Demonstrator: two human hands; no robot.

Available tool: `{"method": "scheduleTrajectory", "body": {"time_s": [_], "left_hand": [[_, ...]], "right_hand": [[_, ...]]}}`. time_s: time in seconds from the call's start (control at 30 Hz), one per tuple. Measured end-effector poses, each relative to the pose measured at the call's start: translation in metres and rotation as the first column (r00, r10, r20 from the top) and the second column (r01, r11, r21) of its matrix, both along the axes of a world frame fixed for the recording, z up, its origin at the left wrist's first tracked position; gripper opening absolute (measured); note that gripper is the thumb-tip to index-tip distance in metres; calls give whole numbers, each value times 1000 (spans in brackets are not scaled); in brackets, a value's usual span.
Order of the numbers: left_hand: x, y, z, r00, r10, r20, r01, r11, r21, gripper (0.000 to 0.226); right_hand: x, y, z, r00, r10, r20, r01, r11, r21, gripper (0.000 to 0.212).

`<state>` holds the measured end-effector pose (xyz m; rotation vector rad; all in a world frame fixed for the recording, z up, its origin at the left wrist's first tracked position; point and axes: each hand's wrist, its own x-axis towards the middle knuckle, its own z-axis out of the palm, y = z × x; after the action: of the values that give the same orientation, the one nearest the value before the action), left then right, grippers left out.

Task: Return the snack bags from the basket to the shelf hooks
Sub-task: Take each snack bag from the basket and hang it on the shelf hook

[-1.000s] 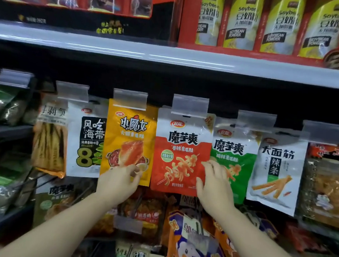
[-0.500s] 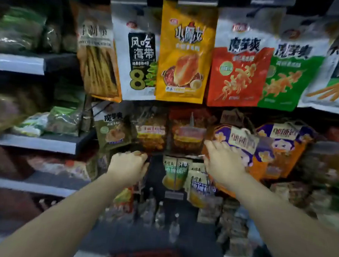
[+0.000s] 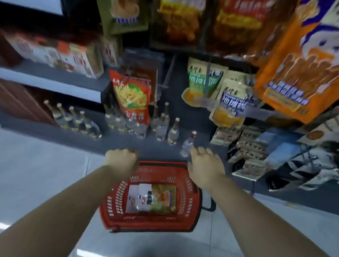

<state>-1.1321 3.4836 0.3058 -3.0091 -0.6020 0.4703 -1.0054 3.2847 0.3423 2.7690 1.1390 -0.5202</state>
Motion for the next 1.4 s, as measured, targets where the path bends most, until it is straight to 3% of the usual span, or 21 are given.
{"method": "scheduleTrajectory", "body": {"time_s": [0.3,0.43,0.53,0.67,0.77,0.97,1.07,1.17,1.27,1.4], "left_hand": [[-6,-3,-303,973,80,-217,-99,992,-81,33],[-5,7,-427,936,18,-353,-35,998,-44,34],[2,21,-495,901,-62,-429,74,997,11,37],[8,32,-557,847,-71,-526,81,997,-5,45],[7,33,-585,843,-74,-532,-2,990,-140,50],[6,34,-608,863,41,-503,-259,891,-372,48],[11,27,-609,887,85,-454,-321,819,-475,35],[15,27,-602,872,182,-454,-414,770,-486,38],[12,38,-596,845,335,-416,-533,594,-603,36],[7,46,-569,818,459,-347,-526,354,-773,28]], "right_hand": [[15,23,-313,989,88,-116,-102,987,-120,54],[21,42,-445,974,164,-158,-192,965,-177,48],[26,60,-524,947,272,-170,-306,926,-223,49],[26,78,-592,918,336,-208,-382,889,-250,48],[24,81,-624,922,284,-261,-351,899,-262,49],[19,85,-646,941,206,-269,-284,913,-293,86],[16,91,-646,950,201,-237,-263,927,-267,87],[18,90,-641,962,179,-207,-221,954,-203,87],[25,82,-631,947,68,-315,-131,974,-184,85],[32,68,-601,860,-38,-509,-18,994,-105,77]]}}
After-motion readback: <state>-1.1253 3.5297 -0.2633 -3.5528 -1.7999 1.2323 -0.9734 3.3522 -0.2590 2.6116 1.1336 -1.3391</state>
